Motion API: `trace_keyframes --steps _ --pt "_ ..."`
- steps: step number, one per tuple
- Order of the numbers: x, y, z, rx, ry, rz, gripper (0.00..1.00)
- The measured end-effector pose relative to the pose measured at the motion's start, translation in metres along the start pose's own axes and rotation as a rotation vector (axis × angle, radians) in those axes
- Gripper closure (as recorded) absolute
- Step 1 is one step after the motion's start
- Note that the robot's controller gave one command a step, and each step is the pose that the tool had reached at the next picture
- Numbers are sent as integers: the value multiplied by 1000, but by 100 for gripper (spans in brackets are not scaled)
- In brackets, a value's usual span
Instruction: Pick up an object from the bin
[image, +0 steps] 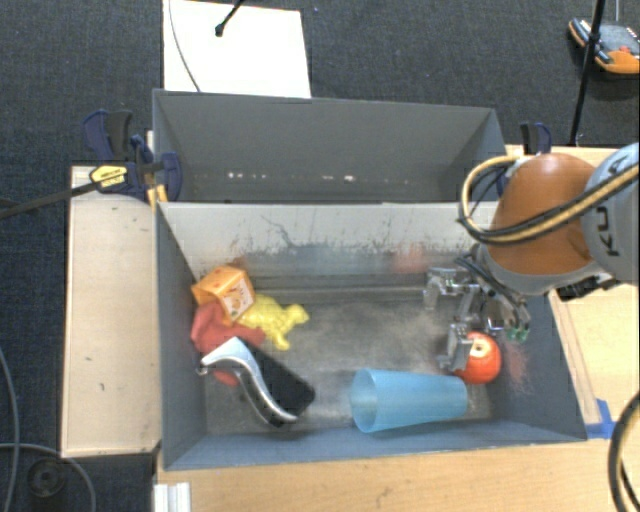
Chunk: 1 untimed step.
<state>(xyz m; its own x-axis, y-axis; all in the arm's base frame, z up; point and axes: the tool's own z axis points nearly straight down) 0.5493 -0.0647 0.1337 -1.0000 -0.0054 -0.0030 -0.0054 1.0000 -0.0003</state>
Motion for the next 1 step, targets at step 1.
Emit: trace_keyframes --steps 1 --pt "0 0 0 0 0 0 0"
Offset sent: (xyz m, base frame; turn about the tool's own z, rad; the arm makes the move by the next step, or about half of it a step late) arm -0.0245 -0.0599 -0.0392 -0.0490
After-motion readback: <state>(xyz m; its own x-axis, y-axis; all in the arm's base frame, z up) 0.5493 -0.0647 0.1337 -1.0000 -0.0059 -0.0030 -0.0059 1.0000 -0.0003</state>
